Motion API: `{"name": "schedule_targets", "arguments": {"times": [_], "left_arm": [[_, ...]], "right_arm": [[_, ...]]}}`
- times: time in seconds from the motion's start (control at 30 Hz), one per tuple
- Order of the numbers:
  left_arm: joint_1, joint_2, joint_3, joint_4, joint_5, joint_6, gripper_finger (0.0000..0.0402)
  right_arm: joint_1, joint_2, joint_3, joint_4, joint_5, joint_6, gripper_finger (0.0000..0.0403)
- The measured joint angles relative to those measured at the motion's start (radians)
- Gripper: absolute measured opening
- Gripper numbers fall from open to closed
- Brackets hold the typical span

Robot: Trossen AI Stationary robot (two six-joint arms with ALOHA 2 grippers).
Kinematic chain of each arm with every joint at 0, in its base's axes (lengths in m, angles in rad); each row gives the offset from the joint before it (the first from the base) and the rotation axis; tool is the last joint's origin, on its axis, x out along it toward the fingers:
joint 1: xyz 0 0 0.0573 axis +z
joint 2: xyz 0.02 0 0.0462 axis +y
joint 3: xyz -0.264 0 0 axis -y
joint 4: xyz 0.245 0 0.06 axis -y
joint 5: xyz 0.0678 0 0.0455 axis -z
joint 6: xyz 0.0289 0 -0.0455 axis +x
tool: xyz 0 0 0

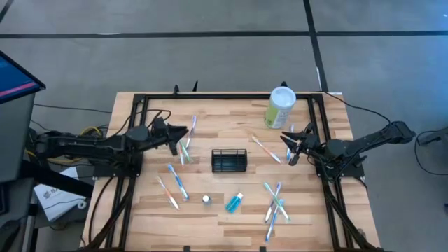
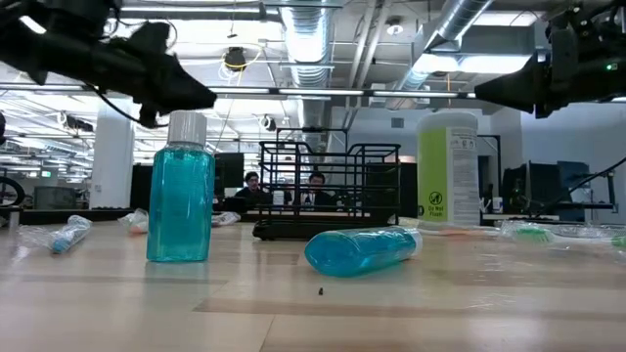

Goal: Pick & Place toothbrushing station
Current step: Put the middle green toothbrush into the left compartment of the organizer

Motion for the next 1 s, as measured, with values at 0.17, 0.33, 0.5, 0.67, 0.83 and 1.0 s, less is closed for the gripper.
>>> {"name": "schedule_targets", "arguments": {"times": [0.17,0.33,0.5,0.67,0.83,1.0], "left_arm": [[0.053,0.082,0.022,-0.012,0.008,-0.093,0.0115],[0.094,0.132,0.064,-0.109,0.014,-0.145,0.0122],[0.136,0.155,0.15,-0.327,0.014,-0.183,0.012],[0.178,0.154,0.187,-0.451,0.014,-0.284,0.0121],[0.233,0.154,0.189,-0.522,0.063,-0.361,0.0122],[0.266,0.154,0.189,-0.578,0.126,-0.386,0.0122]], "right_arm": [[0.0,0.0,0.0,0.0,0.001,0.0,0.0077],[0.0,0.0,0.0,-0.015,0.0,0.026,0.0077],[0.0,0.0,0.0,-0.026,0.001,0.026,0.0077],[0.003,0.0,0.0,-0.026,0.001,0.027,0.0077],[0.003,0.0,0.0,-0.026,0.001,0.027,0.0077],[0.003,0.0,0.0,-0.025,0.001,0.05,0.0077]]}}
